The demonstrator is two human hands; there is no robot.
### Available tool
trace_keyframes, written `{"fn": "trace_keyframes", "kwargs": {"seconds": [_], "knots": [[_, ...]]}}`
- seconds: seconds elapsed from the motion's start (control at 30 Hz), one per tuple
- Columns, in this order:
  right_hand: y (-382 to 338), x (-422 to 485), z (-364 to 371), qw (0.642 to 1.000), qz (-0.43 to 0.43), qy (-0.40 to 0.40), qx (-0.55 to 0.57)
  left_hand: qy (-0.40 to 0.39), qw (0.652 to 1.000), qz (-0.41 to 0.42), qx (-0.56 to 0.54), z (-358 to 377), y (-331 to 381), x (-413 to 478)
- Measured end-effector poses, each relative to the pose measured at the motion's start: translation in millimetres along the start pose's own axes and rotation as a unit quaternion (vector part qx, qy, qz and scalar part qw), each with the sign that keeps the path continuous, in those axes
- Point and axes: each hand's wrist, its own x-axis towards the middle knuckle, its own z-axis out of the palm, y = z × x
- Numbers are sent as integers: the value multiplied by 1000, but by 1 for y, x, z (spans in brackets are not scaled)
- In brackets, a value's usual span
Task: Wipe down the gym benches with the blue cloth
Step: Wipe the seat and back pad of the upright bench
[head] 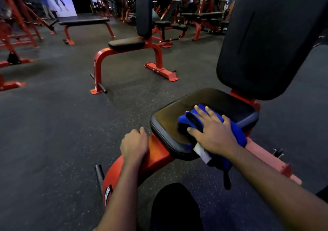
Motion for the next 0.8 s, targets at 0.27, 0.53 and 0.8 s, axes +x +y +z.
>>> {"fn": "trace_keyframes", "kwargs": {"seconds": [0.27,0.53,0.8], "knots": [[-9,41,-6,998,16,-63,-25,5,991,23,-130,-2,78,13],[-6,59,-4,996,-5,-84,-40,15,989,13,-146,19,80,7],[-2,61,-5,994,-53,-96,-29,31,976,6,-215,23,73,12]]}}
